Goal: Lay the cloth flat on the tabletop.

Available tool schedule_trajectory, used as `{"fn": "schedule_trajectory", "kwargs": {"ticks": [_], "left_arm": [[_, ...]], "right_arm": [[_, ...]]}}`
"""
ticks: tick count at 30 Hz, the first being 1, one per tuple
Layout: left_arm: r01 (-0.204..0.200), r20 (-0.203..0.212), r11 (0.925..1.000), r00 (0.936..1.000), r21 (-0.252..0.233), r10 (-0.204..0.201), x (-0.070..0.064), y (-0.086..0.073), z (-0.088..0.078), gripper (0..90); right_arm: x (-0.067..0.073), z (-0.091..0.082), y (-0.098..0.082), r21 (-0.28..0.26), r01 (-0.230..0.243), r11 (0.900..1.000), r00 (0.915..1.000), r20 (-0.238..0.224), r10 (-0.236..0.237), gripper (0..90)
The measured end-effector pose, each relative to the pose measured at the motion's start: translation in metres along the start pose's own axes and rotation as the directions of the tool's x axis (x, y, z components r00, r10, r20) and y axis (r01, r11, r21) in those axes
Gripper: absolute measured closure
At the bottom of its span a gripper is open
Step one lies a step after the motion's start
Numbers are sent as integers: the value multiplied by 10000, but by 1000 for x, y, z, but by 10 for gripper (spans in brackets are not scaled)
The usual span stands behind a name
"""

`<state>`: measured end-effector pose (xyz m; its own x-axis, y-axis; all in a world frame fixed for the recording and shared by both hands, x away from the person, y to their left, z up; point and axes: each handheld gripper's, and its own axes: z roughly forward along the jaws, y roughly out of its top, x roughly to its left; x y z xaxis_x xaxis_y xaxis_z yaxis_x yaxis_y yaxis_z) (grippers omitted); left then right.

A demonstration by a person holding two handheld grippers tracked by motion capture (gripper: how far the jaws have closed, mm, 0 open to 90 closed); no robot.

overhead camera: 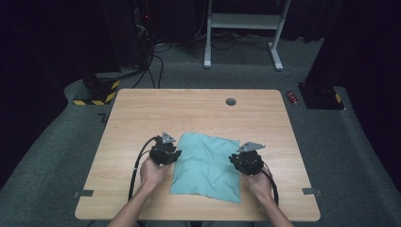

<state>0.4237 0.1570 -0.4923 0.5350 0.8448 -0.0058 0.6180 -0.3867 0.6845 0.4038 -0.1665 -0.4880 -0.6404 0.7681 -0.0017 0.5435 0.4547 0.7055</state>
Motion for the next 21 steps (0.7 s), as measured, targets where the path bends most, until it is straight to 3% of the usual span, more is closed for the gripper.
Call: {"fn": "schedule_trajectory", "kwargs": {"ticks": [7, 10, 15, 21], "left_arm": [[264, -310, 9996, 9992, 112, -261, 7, 19, 24, 569], [529, -399, 9984, 9978, -194, -536, 11, 21, 30, 558], [882, -520, 9960, 9948, 149, -873, 19, 17, 42, 560], [1099, -350, 9939, 9933, -79, -1101, 23, 17, 45, 573]], "right_arm": [[-28, 14, 10, -97, -1021, 9947, 9912, 839, 1025, 692], [-37, 20, 12, -55, -1449, 9894, 9843, 1014, 1447, 668], [-40, 27, 16, 77, -1274, 9918, 9841, 1255, 1255, 671], [-44, 38, 13, 275, -1569, 9872, 9811, 1194, 1526, 691]]}}
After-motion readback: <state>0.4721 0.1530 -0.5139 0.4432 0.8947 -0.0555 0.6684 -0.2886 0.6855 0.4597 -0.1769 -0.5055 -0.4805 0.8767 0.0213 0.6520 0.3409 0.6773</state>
